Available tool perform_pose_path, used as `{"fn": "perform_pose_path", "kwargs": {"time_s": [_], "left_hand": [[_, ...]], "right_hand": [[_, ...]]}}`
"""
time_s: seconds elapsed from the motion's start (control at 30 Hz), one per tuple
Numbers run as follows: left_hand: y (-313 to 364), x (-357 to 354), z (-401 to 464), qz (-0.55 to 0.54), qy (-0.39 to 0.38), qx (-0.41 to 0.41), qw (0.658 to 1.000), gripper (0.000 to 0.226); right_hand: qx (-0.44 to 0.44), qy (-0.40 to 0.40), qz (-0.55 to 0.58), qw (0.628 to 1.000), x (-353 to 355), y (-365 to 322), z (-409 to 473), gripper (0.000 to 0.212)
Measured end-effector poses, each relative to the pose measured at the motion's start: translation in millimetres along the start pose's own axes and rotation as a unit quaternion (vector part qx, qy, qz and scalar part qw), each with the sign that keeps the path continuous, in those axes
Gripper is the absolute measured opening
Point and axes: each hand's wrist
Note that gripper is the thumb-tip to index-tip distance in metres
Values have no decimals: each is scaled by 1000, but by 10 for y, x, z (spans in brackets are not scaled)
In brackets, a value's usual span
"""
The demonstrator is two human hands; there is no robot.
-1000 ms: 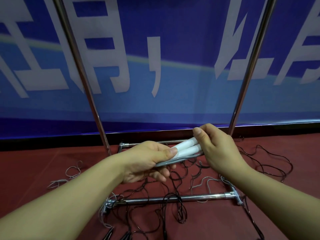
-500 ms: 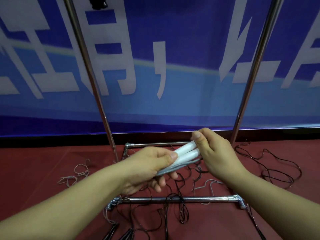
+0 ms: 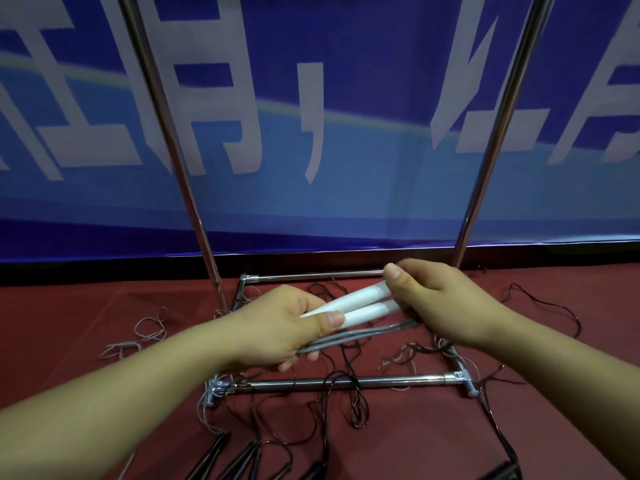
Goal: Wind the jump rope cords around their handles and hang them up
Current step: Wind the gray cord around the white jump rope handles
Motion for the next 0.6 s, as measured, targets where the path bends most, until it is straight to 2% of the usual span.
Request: {"fn": "perform_pose_path", "kwargs": {"time_s": [0.17,0.37,0.47,0.6], "left_hand": [[-43,97,0,9,31,3,999,22],[-112,209,-73,25,3,11,1000,22],[-109,255,-104,-9,5,3,1000,24],[-87,264,-150,-58,-35,-12,998,30]], "right_hand": [[-53,-91,-3,994,207,83,-55,57],[-36,-167,-67,983,250,92,-54,60],[-38,-149,-21,988,288,109,-56,58],[-25,-99,15,995,350,34,-73,41]]}}
Point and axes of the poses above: each hand's wrist, its own z-axis towards the middle knuckle, its own x-axis out of the back of the hand, y = z × x, and after that the axes turned 7 degrees about -z, right-handed
